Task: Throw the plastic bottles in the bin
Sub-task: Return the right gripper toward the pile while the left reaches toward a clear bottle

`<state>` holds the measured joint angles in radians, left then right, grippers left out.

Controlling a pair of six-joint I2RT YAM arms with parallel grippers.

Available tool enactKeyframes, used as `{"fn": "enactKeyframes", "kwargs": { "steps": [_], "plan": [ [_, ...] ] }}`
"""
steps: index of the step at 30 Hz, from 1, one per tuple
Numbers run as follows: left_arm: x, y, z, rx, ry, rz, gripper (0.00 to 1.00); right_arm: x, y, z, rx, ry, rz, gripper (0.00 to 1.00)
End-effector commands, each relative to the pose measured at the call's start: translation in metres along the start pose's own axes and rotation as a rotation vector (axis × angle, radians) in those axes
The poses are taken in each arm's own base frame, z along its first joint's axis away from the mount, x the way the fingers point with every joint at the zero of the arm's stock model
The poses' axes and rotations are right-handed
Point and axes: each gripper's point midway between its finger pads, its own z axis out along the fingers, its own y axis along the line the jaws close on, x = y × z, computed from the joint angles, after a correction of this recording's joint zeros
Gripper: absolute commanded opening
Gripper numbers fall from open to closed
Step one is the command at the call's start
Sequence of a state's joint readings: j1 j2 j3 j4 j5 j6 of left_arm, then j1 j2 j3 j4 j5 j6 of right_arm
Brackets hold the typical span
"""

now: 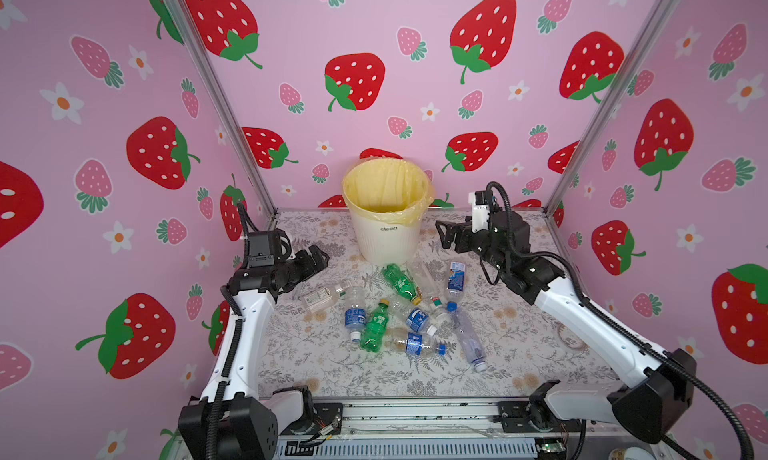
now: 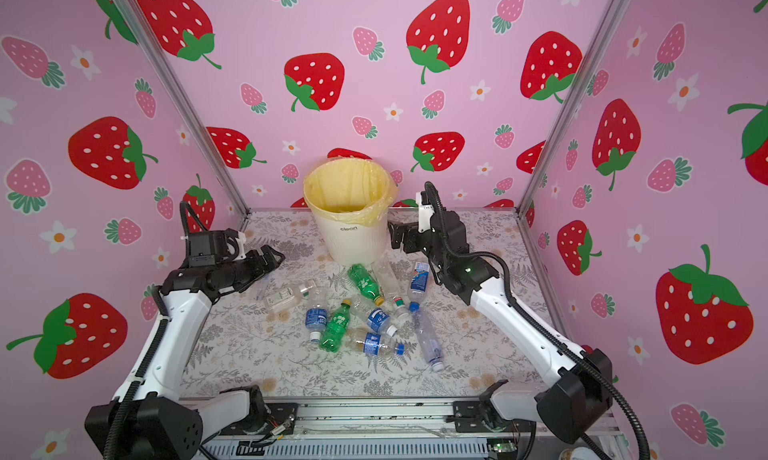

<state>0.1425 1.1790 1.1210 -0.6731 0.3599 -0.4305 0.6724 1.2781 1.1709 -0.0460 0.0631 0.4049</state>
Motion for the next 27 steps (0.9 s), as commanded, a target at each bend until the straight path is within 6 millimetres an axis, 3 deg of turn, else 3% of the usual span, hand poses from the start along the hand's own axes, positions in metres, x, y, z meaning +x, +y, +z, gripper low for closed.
{"fn": "enactKeyframes", "kwargs": {
  "steps": [1, 6, 10, 14, 16, 19, 23, 27],
  "plan": [
    [-0.001, -0.009, 0.000, 0.057, -0.004, 0.072, 0.99, 0.009, -0.008, -0.016, 0.031, -0.002, 0.027, 0.99],
    [-0.006, -0.014, 0.008, 0.088, -0.002, 0.136, 0.99, 0.036, -0.009, -0.030, 0.009, 0.082, -0.003, 0.99],
    [-0.007, 0.006, 0.016, -0.042, 0.044, 0.175, 0.99, 0.047, -0.013, -0.042, 0.015, 0.101, -0.033, 0.99],
    [-0.006, 0.007, 0.028, -0.050, 0.094, 0.201, 0.99, 0.067, -0.022, -0.054, 0.033, 0.122, -0.046, 0.99],
    [-0.002, -0.004, 0.034, -0.005, 0.126, 0.257, 0.99, 0.078, -0.027, -0.059, 0.041, 0.127, -0.044, 0.99],
    [-0.002, -0.007, 0.042, -0.071, 0.146, 0.376, 0.99, 0.090, -0.029, -0.066, 0.029, 0.140, -0.059, 0.99],
    [-0.001, 0.005, 0.056, -0.227, 0.188, 0.539, 0.99, 0.101, -0.030, -0.072, 0.014, 0.153, -0.068, 0.99],
    [0.010, 0.012, 0.066, -0.280, 0.271, 0.641, 0.99, 0.100, -0.031, -0.085, 0.007, 0.134, -0.083, 0.99]
  ]
}}
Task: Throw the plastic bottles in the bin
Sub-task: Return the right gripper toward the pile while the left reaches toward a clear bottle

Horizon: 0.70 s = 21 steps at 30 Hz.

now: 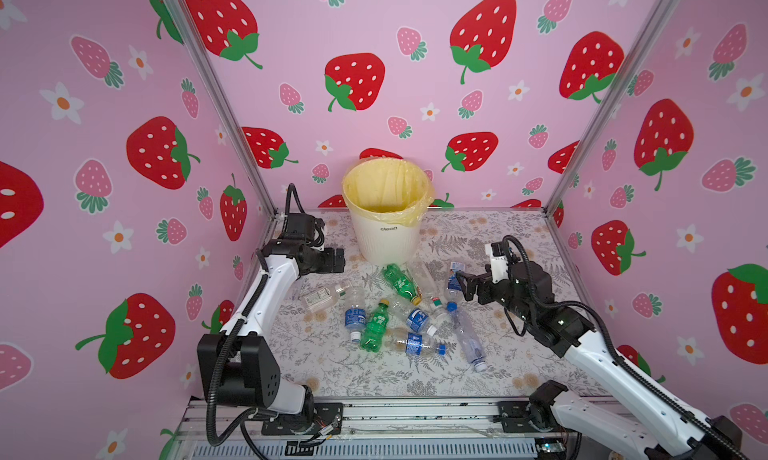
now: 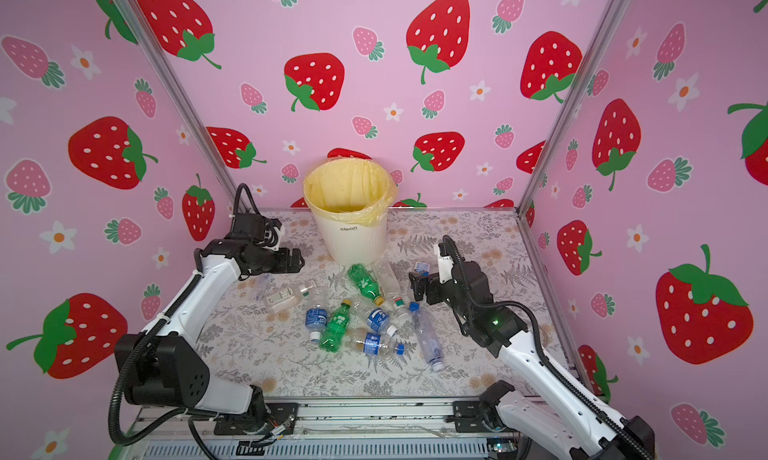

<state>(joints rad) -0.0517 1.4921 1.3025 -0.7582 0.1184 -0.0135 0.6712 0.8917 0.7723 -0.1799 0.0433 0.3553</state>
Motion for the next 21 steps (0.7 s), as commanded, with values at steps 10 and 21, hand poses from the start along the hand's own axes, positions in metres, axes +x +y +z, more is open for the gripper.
{"fn": "enactKeyframes", "kwargs": {
  "steps": [10, 21],
  "plan": [
    [0.027, 0.019, 0.000, -0.280, 0.093, 0.404, 0.99, 0.003, -0.004, -0.020, -0.004, -0.019, -0.037, 0.99],
    [0.052, 0.007, 0.016, -0.163, 0.105, 0.544, 0.99, -0.004, -0.001, -0.022, -0.020, -0.027, -0.027, 0.99]
  ]
}}
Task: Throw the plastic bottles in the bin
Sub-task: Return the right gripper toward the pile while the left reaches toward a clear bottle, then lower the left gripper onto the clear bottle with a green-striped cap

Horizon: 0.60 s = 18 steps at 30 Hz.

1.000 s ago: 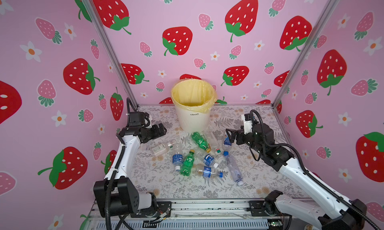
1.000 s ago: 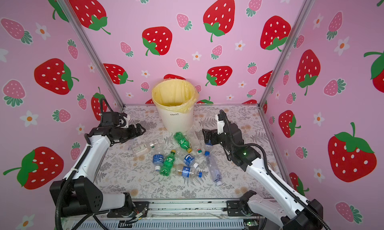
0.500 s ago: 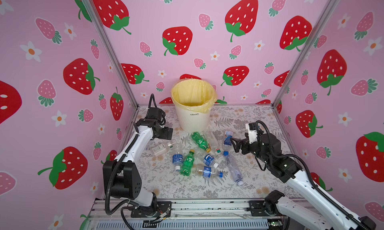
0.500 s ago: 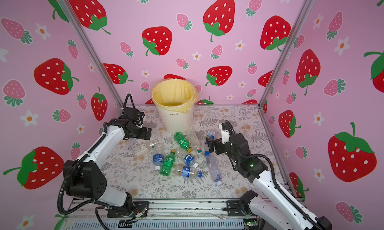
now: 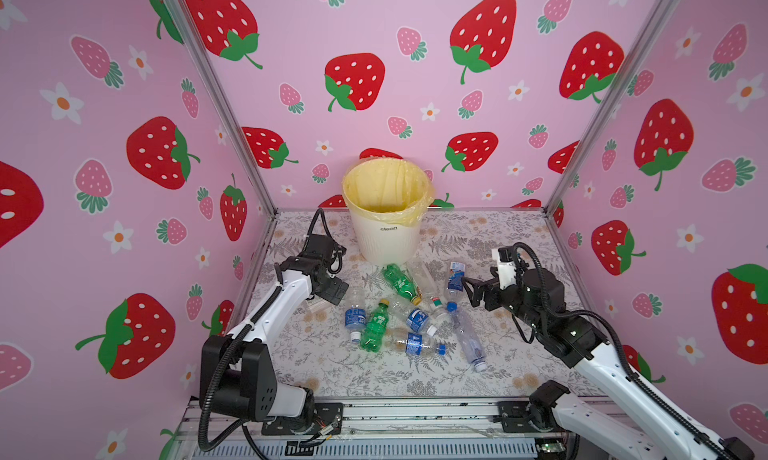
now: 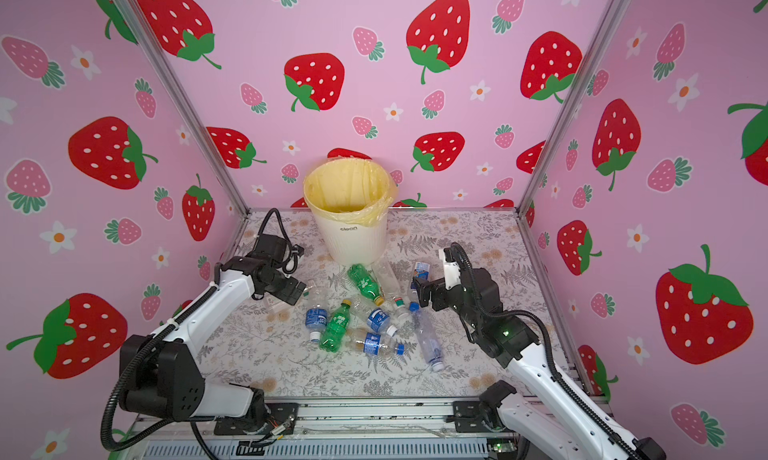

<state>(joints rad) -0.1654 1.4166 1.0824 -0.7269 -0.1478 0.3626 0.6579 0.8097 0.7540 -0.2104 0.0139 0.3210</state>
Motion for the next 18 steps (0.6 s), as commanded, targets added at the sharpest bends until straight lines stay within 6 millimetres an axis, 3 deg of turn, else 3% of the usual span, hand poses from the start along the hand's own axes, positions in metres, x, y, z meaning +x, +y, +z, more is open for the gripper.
{"fn": "enactKeyframes", "kwargs": {
  "steps": [1, 10, 18],
  "plan": [
    [-0.013, 0.001, -0.007, 0.044, -0.057, 0.052, 0.99, -0.002, -0.002, -0.005, 0.005, -0.003, 0.004, 0.99],
    [-0.004, -0.012, 0.015, 0.136, -0.042, 0.051, 0.99, -0.002, 0.003, -0.008, -0.023, -0.018, 0.031, 0.99],
    [0.002, 0.004, 0.017, 0.133, -0.043, -0.004, 0.99, -0.009, 0.003, -0.011, -0.024, -0.035, 0.021, 0.99]
  ]
}}
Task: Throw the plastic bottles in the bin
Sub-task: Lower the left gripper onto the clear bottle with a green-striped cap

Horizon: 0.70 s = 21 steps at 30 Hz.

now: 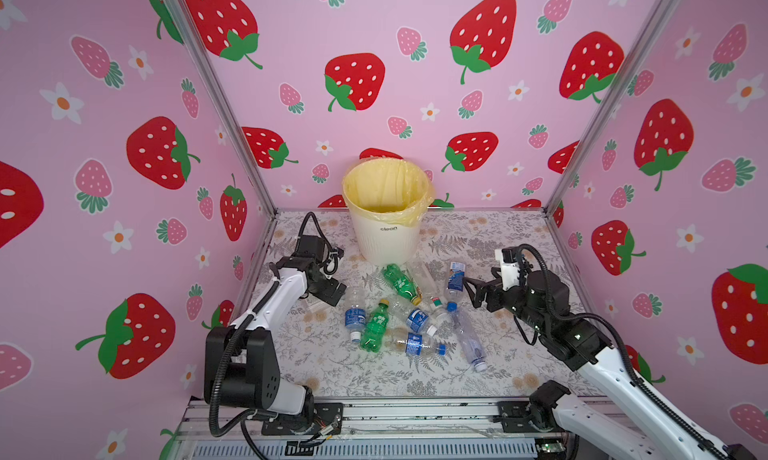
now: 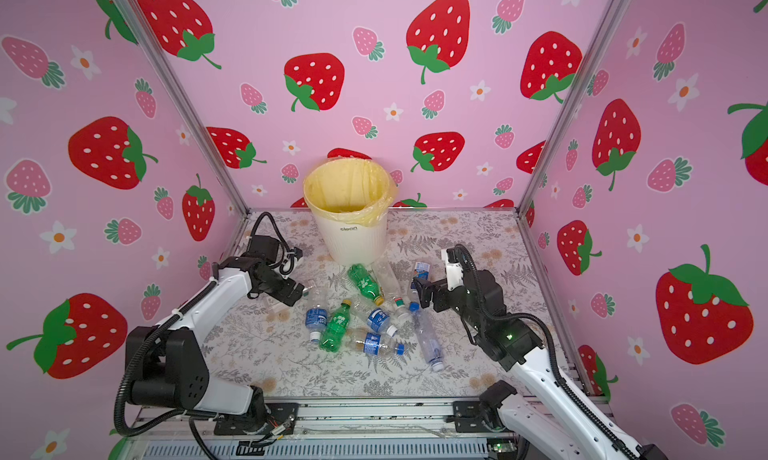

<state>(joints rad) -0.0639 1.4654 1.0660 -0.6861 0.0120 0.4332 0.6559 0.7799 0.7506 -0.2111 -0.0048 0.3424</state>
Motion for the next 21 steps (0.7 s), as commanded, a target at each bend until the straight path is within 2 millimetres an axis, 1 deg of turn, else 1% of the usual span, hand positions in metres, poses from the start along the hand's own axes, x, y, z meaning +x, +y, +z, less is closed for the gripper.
{"fn": "enactKeyframes", "kwargs": {
  "steps": [1, 4, 7, 11, 14, 18, 21],
  "plan": [
    [-0.001, 0.004, 0.000, 0.002, -0.015, 0.013, 0.99, -0.005, 0.000, -0.003, -0.004, -0.013, -0.002, 0.99],
    [0.003, 0.005, 0.009, 0.004, 0.019, 0.003, 0.99, -0.003, 0.000, -0.001, -0.005, -0.005, -0.007, 0.99],
    [0.006, 0.013, 0.018, -0.018, 0.074, -0.012, 0.99, -0.001, -0.001, 0.001, -0.002, -0.001, -0.007, 0.99],
    [0.007, 0.006, 0.025, 0.026, 0.094, -0.010, 0.99, 0.001, -0.002, 0.002, 0.000, 0.002, -0.003, 0.99],
    [0.012, 0.002, 0.031, 0.034, 0.091, -0.006, 0.99, 0.000, -0.001, 0.002, -0.003, 0.001, -0.001, 0.99],
    [0.015, 0.003, 0.035, 0.026, 0.099, -0.012, 0.99, 0.001, -0.002, 0.002, -0.002, 0.002, -0.002, 0.99],
    [0.019, 0.006, 0.041, 0.011, 0.128, -0.019, 0.99, 0.001, -0.002, 0.002, -0.001, 0.003, -0.002, 0.99]
  ]
}}
